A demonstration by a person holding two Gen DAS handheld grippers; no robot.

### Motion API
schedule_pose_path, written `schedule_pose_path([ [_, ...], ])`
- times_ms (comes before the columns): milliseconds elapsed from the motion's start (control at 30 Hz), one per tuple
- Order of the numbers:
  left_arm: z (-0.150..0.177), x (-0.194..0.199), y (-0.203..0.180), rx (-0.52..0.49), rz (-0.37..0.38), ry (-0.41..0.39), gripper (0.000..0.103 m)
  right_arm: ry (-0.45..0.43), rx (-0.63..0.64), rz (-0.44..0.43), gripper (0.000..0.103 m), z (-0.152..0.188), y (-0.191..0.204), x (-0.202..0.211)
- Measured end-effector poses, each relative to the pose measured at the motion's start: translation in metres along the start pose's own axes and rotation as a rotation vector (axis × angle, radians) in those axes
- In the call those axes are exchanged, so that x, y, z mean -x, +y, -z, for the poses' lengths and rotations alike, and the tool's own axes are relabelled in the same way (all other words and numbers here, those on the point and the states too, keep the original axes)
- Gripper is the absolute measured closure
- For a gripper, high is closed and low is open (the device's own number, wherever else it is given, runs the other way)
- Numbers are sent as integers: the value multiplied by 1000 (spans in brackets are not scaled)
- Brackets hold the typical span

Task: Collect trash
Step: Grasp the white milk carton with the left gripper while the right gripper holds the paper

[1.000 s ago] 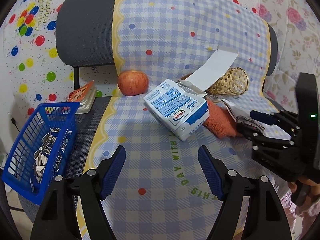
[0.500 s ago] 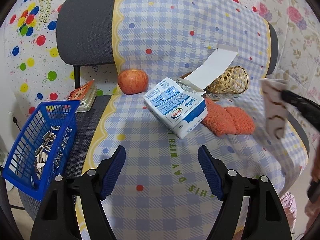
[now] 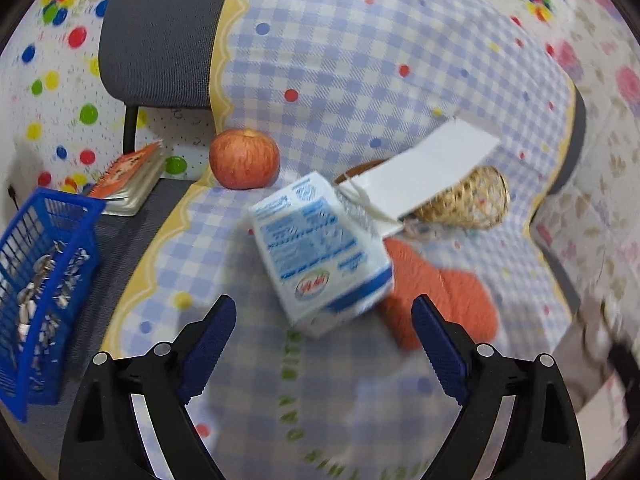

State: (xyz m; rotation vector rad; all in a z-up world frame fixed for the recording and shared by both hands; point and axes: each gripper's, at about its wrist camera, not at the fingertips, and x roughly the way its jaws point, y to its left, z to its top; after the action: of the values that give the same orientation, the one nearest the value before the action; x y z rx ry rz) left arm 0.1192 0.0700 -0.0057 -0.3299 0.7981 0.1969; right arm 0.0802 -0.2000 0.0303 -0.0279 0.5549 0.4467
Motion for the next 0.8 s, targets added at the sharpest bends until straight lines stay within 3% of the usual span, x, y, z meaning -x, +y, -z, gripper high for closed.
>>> schedule_pose_path([
  [400,-15,-42,-1,138,-62,43,14,12,-23,-10,99,5,-6,-4],
  [500,-13,-37,5,158,-61,26,27,12,-19,-9,99,7,-3,0],
  [600,-10,-26,10,130,-65,-5,27,10,-19,-10,99,8,-1,4],
  [800,13,25,20,-20,-70,-95,28,3,-43,-30,99,9,3,17],
])
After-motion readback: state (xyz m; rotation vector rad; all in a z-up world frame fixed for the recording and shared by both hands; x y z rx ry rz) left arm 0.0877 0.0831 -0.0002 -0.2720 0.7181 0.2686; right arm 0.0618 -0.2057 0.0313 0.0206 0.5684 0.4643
